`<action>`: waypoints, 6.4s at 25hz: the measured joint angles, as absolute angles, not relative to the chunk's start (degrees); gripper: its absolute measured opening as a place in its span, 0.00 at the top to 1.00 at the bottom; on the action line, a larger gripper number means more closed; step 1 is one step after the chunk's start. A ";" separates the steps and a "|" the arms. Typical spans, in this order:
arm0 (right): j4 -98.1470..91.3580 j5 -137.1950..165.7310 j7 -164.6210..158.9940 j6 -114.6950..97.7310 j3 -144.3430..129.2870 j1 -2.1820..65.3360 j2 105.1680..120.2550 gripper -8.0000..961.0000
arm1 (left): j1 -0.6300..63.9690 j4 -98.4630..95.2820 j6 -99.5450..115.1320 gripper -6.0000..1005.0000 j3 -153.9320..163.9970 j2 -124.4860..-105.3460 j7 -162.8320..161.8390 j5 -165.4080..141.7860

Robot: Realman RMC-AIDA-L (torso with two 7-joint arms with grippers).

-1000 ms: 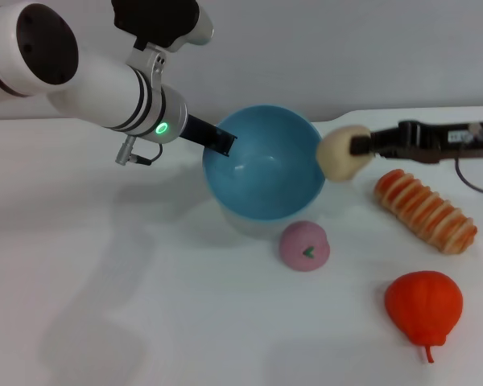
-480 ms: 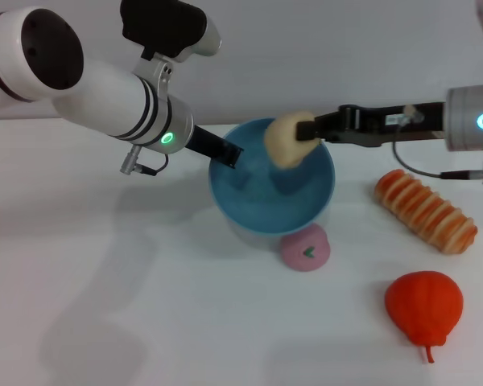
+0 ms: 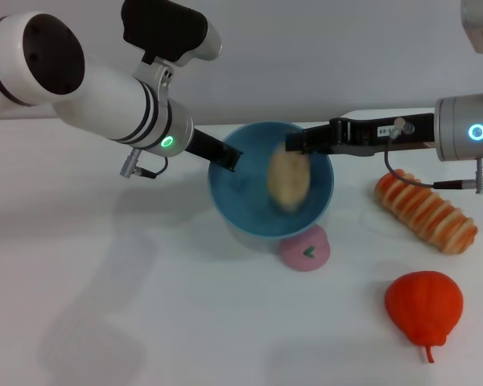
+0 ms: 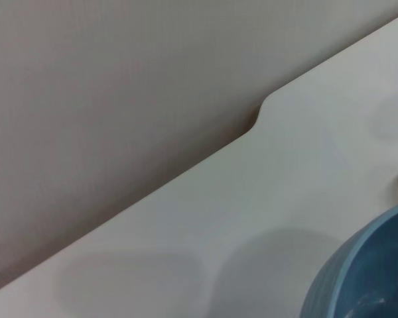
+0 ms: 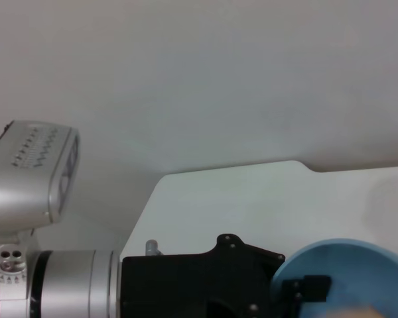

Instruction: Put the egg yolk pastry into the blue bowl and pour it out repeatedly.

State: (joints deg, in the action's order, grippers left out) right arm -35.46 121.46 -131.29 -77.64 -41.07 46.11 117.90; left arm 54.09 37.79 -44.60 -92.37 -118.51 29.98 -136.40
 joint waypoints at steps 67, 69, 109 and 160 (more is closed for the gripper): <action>-24.72 76.28 -52.80 -65.69 -39.99 22.23 118.57 0.58 | 52.38 38.01 -56.62 0.99 -104.64 -118.14 24.87 -152.66; -24.68 76.28 -52.79 -65.64 -39.99 22.35 118.56 0.58 | 52.11 37.78 -56.24 0.99 -104.24 -118.27 24.87 -152.61; -24.32 76.23 -49.62 -59.70 -39.89 23.33 118.65 0.58 | 50.49 46.86 -52.57 0.53 -100.96 -117.98 21.19 -152.72; -8.87 37.93 -19.28 -67.13 -39.61 24.02 118.92 0.58 | 31.75 33.47 33.13 0.60 -59.26 -118.41 3.87 -134.37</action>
State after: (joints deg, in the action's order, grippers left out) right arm -8.87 37.93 -19.28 -67.13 -39.61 24.02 118.92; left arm 31.75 33.47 33.13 -59.26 -118.41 3.87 -134.37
